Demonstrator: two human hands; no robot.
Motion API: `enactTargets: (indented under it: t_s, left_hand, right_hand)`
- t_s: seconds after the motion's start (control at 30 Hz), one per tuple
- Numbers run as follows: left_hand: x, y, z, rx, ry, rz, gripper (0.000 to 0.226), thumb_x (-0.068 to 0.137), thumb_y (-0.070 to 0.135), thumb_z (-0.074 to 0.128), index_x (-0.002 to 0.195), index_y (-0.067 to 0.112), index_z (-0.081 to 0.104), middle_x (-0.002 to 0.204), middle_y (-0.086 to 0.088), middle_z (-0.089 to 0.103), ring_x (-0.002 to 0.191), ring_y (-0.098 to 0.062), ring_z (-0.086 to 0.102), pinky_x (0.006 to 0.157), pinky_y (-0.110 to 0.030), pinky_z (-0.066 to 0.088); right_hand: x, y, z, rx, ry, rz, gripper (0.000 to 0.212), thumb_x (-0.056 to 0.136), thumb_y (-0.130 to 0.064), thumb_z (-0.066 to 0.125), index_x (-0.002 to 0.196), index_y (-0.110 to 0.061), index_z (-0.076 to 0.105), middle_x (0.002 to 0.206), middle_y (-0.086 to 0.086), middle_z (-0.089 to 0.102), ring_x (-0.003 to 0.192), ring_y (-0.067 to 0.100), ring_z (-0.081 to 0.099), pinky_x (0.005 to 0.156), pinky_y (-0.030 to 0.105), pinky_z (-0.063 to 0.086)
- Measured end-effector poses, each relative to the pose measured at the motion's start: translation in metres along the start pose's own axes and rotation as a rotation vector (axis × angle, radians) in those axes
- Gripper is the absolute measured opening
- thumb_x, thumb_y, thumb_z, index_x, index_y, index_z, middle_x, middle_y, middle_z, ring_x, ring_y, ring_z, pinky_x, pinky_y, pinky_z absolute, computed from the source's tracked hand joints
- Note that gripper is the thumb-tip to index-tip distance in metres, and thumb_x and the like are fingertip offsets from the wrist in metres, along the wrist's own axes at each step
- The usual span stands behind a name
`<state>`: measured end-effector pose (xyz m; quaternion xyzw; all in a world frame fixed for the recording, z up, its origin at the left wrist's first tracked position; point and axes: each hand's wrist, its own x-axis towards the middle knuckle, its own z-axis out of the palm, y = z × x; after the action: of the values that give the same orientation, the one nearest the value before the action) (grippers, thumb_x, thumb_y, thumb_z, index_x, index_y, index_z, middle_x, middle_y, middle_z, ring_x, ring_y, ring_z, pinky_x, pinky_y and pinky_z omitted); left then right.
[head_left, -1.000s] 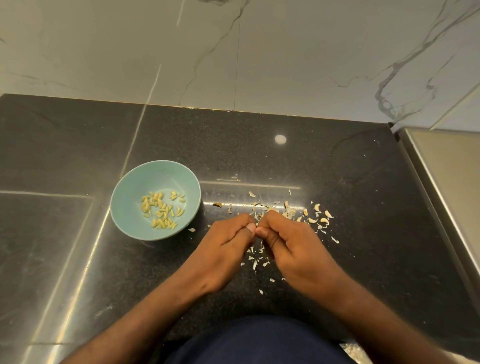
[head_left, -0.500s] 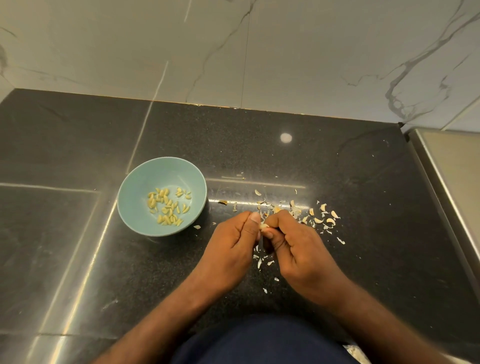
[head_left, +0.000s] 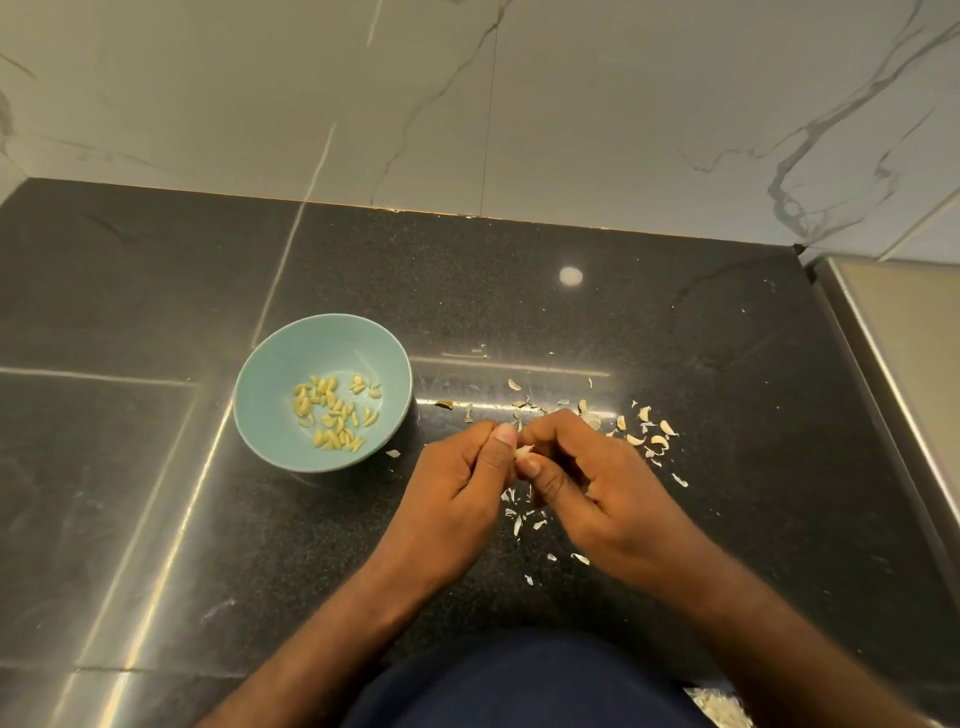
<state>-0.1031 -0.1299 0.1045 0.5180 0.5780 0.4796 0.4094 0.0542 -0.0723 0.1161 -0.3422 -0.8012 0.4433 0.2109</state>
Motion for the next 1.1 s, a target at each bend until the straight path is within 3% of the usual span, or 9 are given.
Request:
enactTargets:
  t_s: [0.17,0.27,0.43,0.57,0.73,0.87,0.97,1.03,1.1]
  left_hand:
    - [-0.003,-0.002,-0.001,0.036,-0.015,-0.001,0.037,0.100,0.039,0.040,0.066,0.034,0.051,0.058,0.012,0.048,0.054,-0.004,0.042,0.053,-0.023,0.036]
    - [-0.005,-0.004,-0.002,0.158,-0.006,0.139,0.031,0.102,0.042,0.036,0.078,0.027,0.049,0.065,0.015,0.054,0.057,-0.005,0.049,0.053,-0.025,0.040]
    - [-0.004,-0.017,-0.004,0.315,0.034,0.232,0.036,0.103,0.043,0.033,0.082,0.019,0.050,0.062,0.010,0.054,0.054,-0.010,0.054,0.050,-0.034,0.044]
    - [-0.006,-0.016,-0.002,0.226,0.036,0.125,0.034,0.101,0.043,0.033,0.075,0.026,0.044,0.059,0.015,0.050,0.051,-0.006,0.045,0.050,-0.021,0.036]
    - [-0.011,0.002,0.000,-0.270,-0.092,-0.300,0.040,0.102,0.042,0.036,0.073,0.015,0.046,0.056,0.009,0.035,0.048,-0.007,0.031,0.044,-0.019,0.028]
    - [-0.012,0.011,-0.005,-0.496,-0.198,-0.591,0.040,0.106,0.035,0.037,0.070,0.019,0.043,0.054,0.005,0.030,0.042,-0.007,0.023,0.042,-0.018,0.018]
    - [-0.011,0.002,-0.002,-0.267,-0.101,-0.397,0.043,0.107,0.041,0.036,0.071,0.017,0.045,0.056,0.008,0.036,0.045,-0.007,0.031,0.043,-0.023,0.027]
    - [-0.013,-0.007,0.002,0.070,0.025,-0.103,0.040,0.103,0.043,0.037,0.073,0.018,0.046,0.058,0.009,0.046,0.051,-0.006,0.038,0.048,-0.032,0.034]
    - [-0.014,-0.013,0.002,0.247,0.098,0.057,0.035,0.101,0.045,0.036,0.076,0.023,0.045,0.061,0.012,0.050,0.053,-0.008,0.046,0.049,-0.030,0.038]
  right_hand:
    - [0.001,-0.001,-0.003,-0.066,-0.035,-0.020,0.018,0.102,-0.030,0.049,0.087,-0.024,0.054,0.070,-0.004,0.058,0.063,0.015,0.055,0.056,0.036,0.047]
    - [0.001,-0.010,0.003,0.293,-0.030,0.130,0.025,0.100,-0.025,0.048,0.078,-0.015,0.054,0.067,0.002,0.060,0.060,0.017,0.059,0.057,0.031,0.049]
    - [-0.002,-0.021,0.020,0.813,-0.061,0.454,0.036,0.104,-0.026,0.048,0.069,-0.020,0.056,0.059,0.004,0.054,0.049,0.020,0.053,0.047,0.029,0.042]
    - [0.001,-0.013,0.020,0.371,-0.004,0.204,0.031,0.103,-0.022,0.047,0.073,-0.016,0.052,0.061,-0.004,0.053,0.056,0.012,0.052,0.052,0.029,0.046]
    - [0.006,0.006,0.004,-0.460,-0.011,-0.279,0.016,0.087,-0.006,0.056,0.088,-0.022,0.052,0.068,-0.007,0.052,0.060,0.007,0.038,0.052,0.025,0.036]
    - [0.009,0.012,0.000,-0.652,-0.054,-0.431,0.015,0.081,-0.009,0.048,0.092,-0.019,0.052,0.072,-0.004,0.052,0.060,0.013,0.041,0.049,0.025,0.034]
    - [0.007,0.011,0.005,-0.448,-0.005,-0.288,0.009,0.094,-0.021,0.048,0.085,-0.021,0.049,0.068,-0.009,0.049,0.058,0.010,0.039,0.050,0.028,0.037]
    - [0.004,0.004,0.013,-0.037,0.007,-0.032,0.026,0.100,-0.030,0.046,0.078,-0.016,0.050,0.063,-0.003,0.050,0.056,0.013,0.043,0.050,0.032,0.041]
    - [0.002,-0.008,0.019,0.336,0.007,0.165,0.030,0.100,-0.027,0.046,0.074,-0.011,0.052,0.062,0.000,0.052,0.056,0.019,0.049,0.051,0.035,0.046]
